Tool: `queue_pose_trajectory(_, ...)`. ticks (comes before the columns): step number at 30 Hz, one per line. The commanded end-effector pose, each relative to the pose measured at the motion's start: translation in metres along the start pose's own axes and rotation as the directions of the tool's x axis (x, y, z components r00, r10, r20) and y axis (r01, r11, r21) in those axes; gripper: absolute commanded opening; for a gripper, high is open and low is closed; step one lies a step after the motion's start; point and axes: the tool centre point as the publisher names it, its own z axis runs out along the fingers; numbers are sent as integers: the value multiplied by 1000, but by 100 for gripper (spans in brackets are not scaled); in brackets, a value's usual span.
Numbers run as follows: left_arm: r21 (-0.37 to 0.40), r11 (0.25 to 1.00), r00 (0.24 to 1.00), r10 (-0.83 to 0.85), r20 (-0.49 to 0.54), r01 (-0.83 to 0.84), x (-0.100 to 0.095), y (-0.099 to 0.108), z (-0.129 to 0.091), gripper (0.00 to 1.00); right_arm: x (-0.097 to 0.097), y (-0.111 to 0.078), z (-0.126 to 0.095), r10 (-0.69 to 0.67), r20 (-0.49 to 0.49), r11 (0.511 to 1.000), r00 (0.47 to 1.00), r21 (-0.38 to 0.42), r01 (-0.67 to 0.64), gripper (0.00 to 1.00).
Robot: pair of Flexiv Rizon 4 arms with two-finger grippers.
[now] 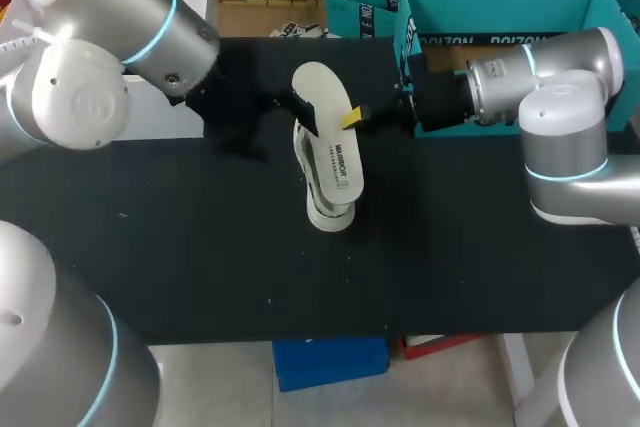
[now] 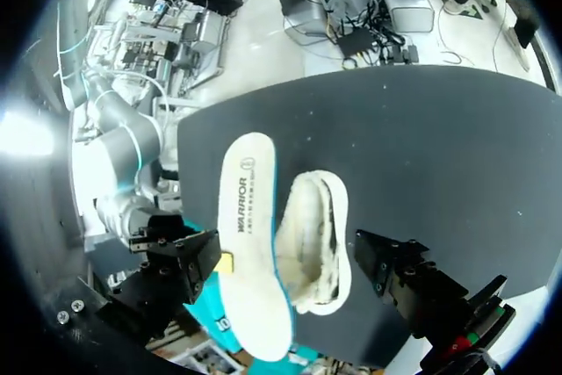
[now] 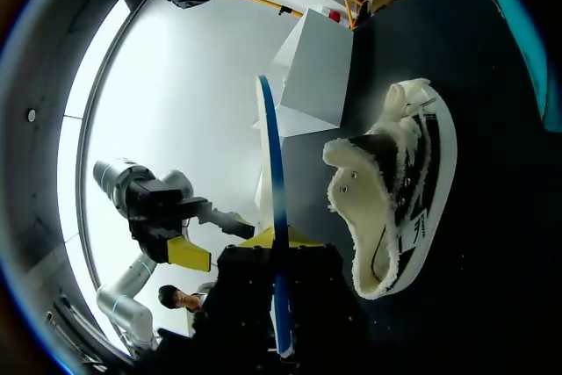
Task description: Take the shoe out of the shoebox, open the shoe tongue, remove and reinsert the insole, then place the shoe into the shoebox
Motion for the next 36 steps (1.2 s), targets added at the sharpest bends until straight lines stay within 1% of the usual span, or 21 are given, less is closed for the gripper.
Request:
queue_pose_trajectory(1,4,1000,944,3,331,-4,9,0,6,100,-1,0,2,0,0,1000,1000,-2,0,0)
queue_pose_trajectory(8,2,1000,927,-6,376,6,13,2,13,100,-1,0,2,0,0,1000,1000,-2,0,0)
queue_pose_trajectory(9,22,999,933,-31,358,25,15,2,14,100,-1,0,2,0,0,1000,1000,-2,0,0)
queue_pose_trajectory(10,37,998,951,-53,304,44,17,4,17,100,-1,0,2,0,0,1000,1000,-2,0,0)
queue_pose_trajectory(26,37,998,951,-53,304,44,17,4,17,100,-1,0,2,0,0,1000,1000,-2,0,0)
queue_pose_trajectory(27,45,998,943,-49,329,36,16,4,17,100,-1,0,2,0,0,1000,1000,-2,0,0)
queue_pose_trajectory(29,107,993,905,-92,416,52,16,3,20,100,-1,0,2,0,0,1000,1000,-2,0,0)
queue_pose_trajectory(30,114,992,891,-105,443,60,17,3,20,100,-1,0,2,0,0,1000,1000,-2,0,0)
queue_pose_trajectory(31,106,992,880,-109,462,68,18,4,20,100,-1,0,2,0,0,1000,1000,-2,0,0)
queue_pose_trajectory(33,131,987,836,-147,528,91,20,6,19,100,-1,0,2,0,0,1000,1000,-2,0,0)
queue_pose_trajectory(36,112,986,806,-163,569,121,23,9,17,100,-1,0,2,0,0,1000,1000,-2,0,0)
